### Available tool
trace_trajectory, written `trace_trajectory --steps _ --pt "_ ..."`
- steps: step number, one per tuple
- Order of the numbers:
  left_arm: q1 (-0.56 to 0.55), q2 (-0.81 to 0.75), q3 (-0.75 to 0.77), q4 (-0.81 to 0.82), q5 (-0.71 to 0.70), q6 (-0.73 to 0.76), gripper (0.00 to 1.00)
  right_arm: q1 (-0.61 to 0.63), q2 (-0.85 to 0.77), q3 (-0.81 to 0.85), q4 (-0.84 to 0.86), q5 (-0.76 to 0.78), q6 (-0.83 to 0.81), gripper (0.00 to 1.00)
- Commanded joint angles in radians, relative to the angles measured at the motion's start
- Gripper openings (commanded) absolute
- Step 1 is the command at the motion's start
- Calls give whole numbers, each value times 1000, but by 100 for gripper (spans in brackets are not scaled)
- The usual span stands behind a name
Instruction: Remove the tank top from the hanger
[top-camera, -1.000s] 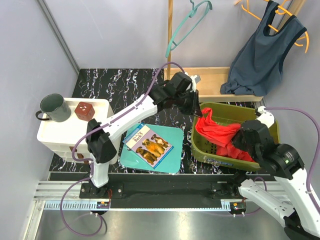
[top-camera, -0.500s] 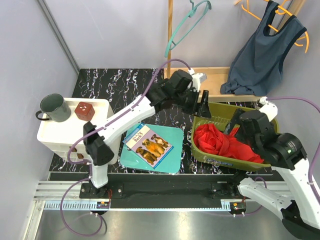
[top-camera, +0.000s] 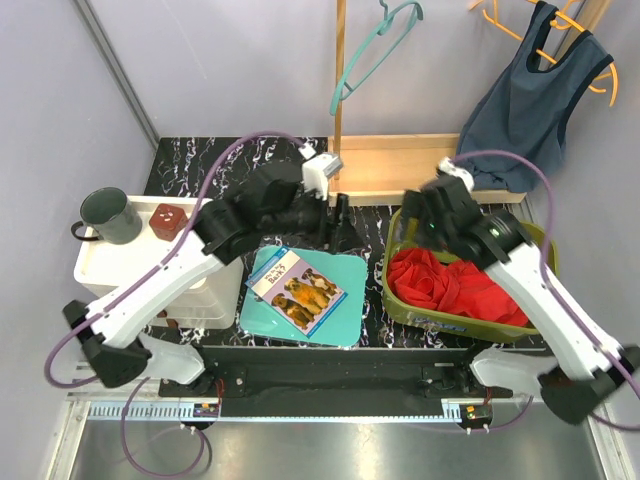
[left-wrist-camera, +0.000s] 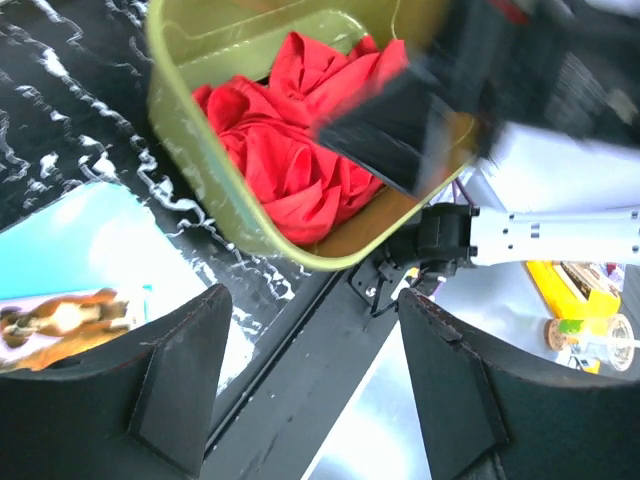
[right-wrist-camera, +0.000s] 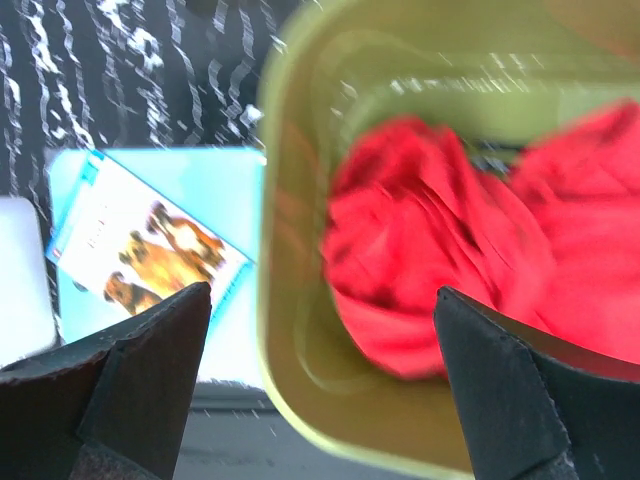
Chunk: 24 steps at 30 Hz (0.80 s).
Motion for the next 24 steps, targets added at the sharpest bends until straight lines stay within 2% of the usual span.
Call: trace_trajectory --steps 1,5,8,10,12,15,16,19,24 --pt "33 -111 -97 31 -59 -5 71 0 133 175 196 -19 -66 100" --pt "62 -168 -154 34 -54 -7 71 -35 259 244 328 15 -119 99" --pt "97 -185 -162 30 -11 26 71 -199 317 255 431 -105 -86 100" --pt "134 -188 -156 19 53 45 71 -322 351 296 457 -116 -80 100" --pt "171 -190 -148 -1 120 78 72 -362 394 325 483 -58 -130 100" --pt "216 -179 -145 -69 196 151 72 -387 420 321 618 106 -257 100" --pt "223 -171 -141 -93 196 174 73 -397 433 313 714 181 -347 100" --pt "233 -182 -148 -150 136 255 73 -442 476 312 884 334 -539 100" --pt "217 -225 -176 -179 14 348 79 -571 548 388 1063 421 -793 100"
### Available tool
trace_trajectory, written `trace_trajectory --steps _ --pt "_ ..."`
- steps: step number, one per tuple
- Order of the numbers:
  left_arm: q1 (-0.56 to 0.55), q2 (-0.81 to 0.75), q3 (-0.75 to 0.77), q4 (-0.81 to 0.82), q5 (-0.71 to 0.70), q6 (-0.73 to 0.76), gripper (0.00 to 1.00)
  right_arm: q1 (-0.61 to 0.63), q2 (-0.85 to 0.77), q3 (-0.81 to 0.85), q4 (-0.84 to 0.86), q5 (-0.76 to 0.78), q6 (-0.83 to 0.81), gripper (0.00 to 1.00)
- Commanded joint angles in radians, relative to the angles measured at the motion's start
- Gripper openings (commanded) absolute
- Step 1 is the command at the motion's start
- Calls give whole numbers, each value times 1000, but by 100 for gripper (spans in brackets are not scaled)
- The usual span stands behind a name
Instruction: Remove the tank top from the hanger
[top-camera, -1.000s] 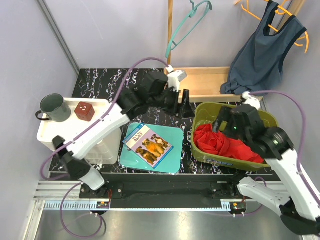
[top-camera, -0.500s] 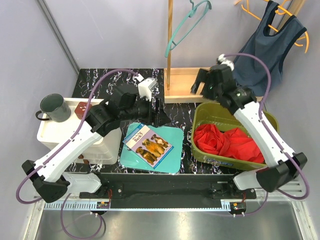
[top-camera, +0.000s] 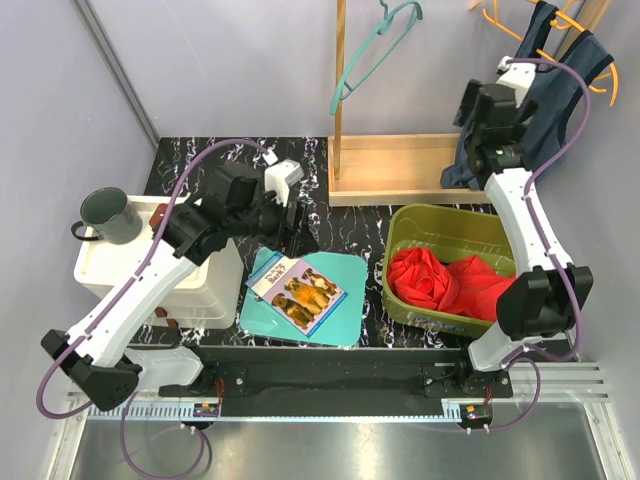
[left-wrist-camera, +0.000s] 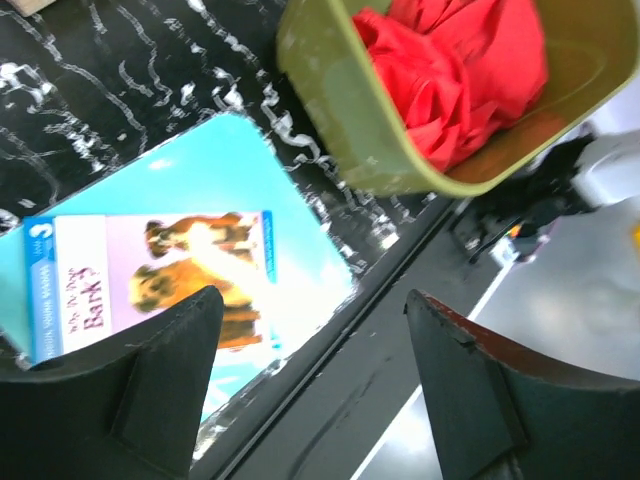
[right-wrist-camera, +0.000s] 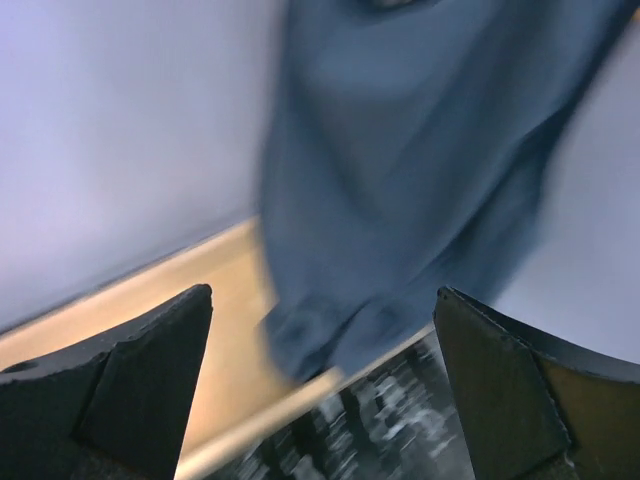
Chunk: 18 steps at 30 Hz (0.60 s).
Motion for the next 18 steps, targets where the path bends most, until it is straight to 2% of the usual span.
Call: trace_trajectory --steps 1,2,6,12,18 --pt "-16 -59 -21 -43 -77 117 79 -109 63 82 315 168 -375 100" --pt "-31 -65 -30 -48 -74 117 80 -168 73 91 340 168 -416 100" --pt "-62 -68 -59 -48 -49 114 82 -238 107 120 455 44 -583 100" --pt "-65 -62 -79 -62 -12 68 82 -268 149 150 498 -25 -790 100" --pt "-64 -22 -58 -86 34 26 82 -274 127 133 532 -95 -864 100"
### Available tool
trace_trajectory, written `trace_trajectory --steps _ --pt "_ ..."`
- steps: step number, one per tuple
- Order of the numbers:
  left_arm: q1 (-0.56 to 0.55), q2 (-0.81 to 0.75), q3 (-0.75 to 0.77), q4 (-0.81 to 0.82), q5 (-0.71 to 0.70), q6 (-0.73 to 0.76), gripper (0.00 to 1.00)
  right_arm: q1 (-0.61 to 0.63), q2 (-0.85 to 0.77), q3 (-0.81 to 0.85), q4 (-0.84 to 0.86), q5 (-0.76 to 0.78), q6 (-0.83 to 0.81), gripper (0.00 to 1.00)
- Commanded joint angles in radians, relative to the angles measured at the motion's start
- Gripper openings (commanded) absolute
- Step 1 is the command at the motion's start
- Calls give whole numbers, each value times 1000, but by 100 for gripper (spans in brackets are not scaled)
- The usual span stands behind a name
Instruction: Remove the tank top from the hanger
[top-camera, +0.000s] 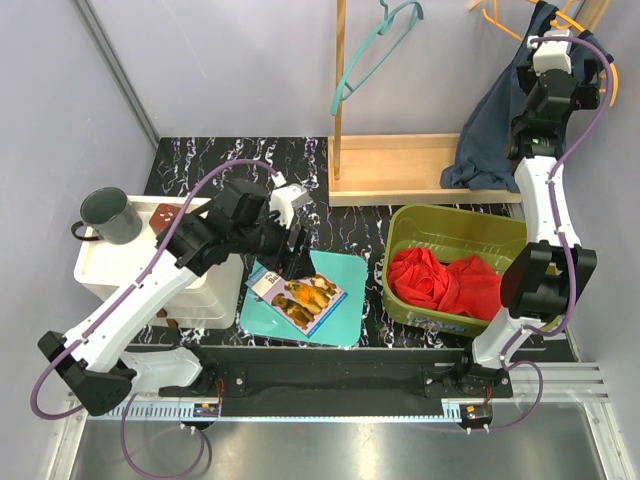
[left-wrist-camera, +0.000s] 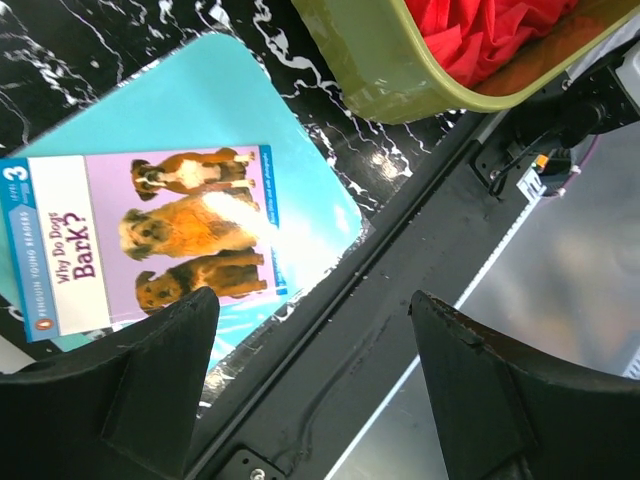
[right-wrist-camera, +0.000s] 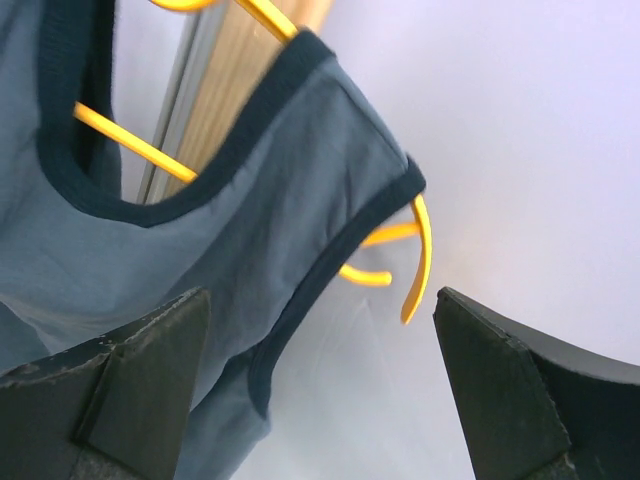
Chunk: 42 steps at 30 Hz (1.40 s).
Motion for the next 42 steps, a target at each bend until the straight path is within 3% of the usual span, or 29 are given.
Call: trace_trajectory --steps 1,4,7,10,25,34,36,42 --pt "2 34 29 2 63 -36 82 -12 -17 35 92 -79 -126 100" --pt "8 66 50 -6 101 -59 82 -47 24 108 49 -147 -142 100" --pt "11 94 72 -21 145 -87 82 -75 66 228 -106 -322 -140 100" --pt "13 112 78 -27 162 -113 82 -87 64 248 -114 -457 -149 100" --pt "11 252 204 -41 181 -193 82 -338 248 596 -339 -1070 102 100" --pt "7 322 268 -41 193 -221 82 -415 320 659 -407 -1313 153 100" --pt "7 328 271 -41 191 -222 82 -418 336 667 -410 -1327 167 98" --pt "2 321 268 -41 178 -230 82 -420 373 691 -418 -1396 219 75"
